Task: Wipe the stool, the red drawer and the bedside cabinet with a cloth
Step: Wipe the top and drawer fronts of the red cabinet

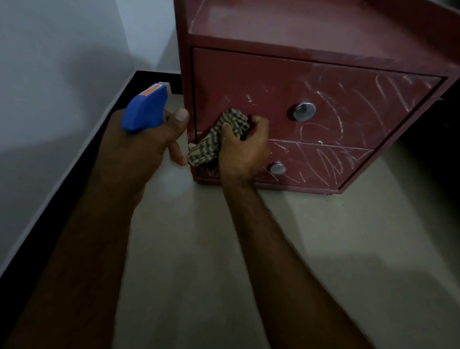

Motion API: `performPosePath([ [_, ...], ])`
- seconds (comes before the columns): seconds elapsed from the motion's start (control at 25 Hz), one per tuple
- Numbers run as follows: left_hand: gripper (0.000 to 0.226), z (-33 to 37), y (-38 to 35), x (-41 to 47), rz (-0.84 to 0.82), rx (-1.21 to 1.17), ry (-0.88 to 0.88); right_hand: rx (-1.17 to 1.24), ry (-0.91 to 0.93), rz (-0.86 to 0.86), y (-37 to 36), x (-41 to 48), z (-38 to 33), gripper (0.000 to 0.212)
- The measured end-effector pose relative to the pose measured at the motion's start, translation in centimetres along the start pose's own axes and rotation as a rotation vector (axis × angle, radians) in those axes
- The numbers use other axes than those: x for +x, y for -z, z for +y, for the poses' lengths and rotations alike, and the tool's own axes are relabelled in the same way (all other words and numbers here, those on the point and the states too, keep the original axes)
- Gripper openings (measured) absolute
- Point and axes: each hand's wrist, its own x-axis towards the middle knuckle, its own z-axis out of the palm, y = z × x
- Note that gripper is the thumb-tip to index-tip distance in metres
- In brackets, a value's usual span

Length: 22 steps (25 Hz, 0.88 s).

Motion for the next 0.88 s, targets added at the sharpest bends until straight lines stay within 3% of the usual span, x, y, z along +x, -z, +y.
performPosePath([
  [0.24,0.016,-0.3,0.4,0.1,0.003,0.008,-0.004,0.097,0.117,-0.057,-0.4,0.5,-3.5,0.04],
  [0.32,0.014,-0.3,0.5,0.0,-0.004,0.0,0.003,0.114,0.064,-0.048,-0.3,0.4,-3.0,0.043],
  [0.52,0.018,-0.2,0.7,0.0,-0.007,-0.007,-0.002,0.241,-0.276,0.039,1.2,0.5,-0.6,0.058],
  [0.88,0.042,0.0,0.2,0.0,-0.022,0.005,-0.018,0.272,-0.203,0.06,1.3,2.0,-2.6,0.064],
])
